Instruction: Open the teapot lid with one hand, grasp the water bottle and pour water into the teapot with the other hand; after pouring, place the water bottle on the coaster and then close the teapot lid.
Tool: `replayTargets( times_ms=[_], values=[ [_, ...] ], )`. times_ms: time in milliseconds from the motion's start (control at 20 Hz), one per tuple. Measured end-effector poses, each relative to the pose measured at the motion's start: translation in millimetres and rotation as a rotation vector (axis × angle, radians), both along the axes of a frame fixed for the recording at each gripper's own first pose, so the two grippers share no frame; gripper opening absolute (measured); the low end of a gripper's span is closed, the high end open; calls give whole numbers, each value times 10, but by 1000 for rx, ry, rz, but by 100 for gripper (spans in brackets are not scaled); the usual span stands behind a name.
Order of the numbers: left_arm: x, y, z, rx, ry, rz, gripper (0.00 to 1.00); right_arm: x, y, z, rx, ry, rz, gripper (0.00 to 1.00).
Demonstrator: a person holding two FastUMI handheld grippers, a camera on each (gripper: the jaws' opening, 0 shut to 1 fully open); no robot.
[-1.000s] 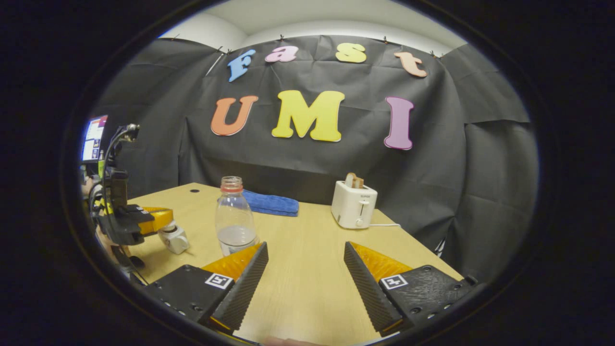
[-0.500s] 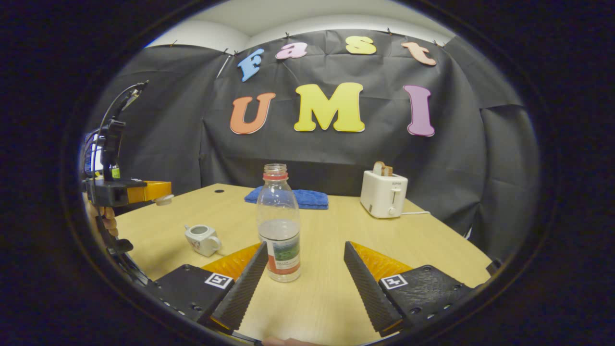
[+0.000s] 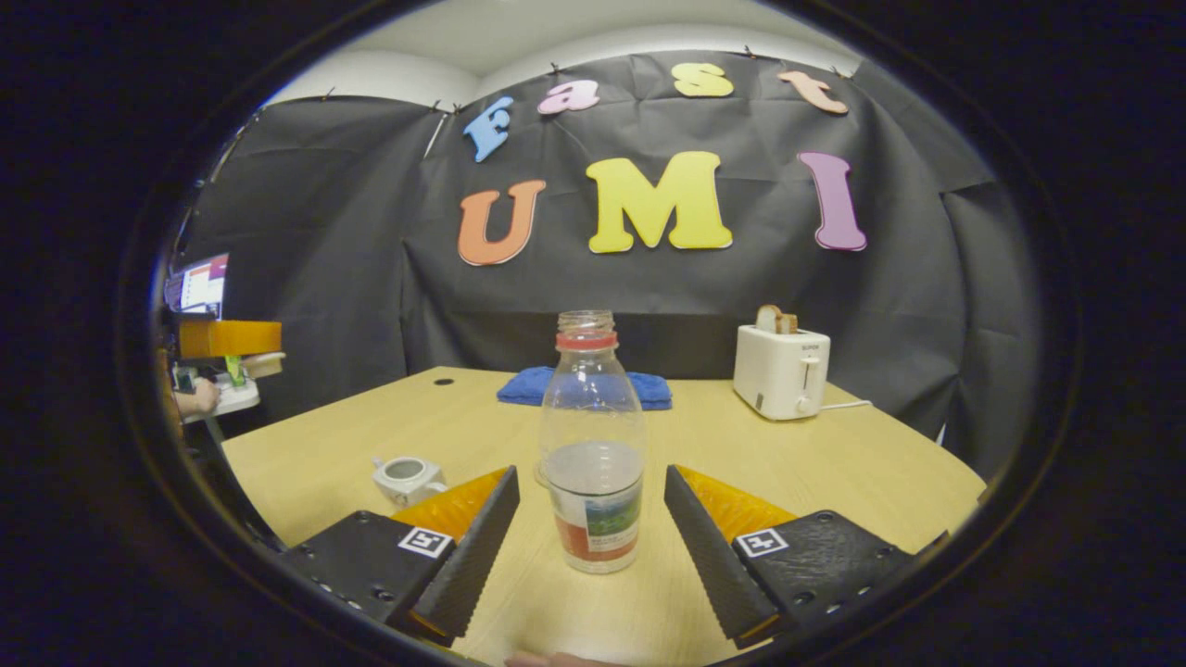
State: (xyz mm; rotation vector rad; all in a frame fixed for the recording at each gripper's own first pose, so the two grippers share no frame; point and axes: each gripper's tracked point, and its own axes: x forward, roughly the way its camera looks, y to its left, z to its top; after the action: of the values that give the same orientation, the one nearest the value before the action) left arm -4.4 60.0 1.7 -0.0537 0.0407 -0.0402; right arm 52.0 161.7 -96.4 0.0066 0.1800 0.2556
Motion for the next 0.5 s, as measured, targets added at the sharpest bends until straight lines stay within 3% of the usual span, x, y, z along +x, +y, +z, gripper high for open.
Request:
replayTargets(
  times_ms=[300,450,500],
  values=[
    [-60,-73,39,2,-10,-52,3,226,122,-34,-30,0,-26,96],
    [-50,-31,4,-11,3,-56,3,283,96,18,-47,-29,-58,87],
    [-37,-5,-5,-17,9,-52,3,294,99,18,-48,-26,-60,79]
  ],
)
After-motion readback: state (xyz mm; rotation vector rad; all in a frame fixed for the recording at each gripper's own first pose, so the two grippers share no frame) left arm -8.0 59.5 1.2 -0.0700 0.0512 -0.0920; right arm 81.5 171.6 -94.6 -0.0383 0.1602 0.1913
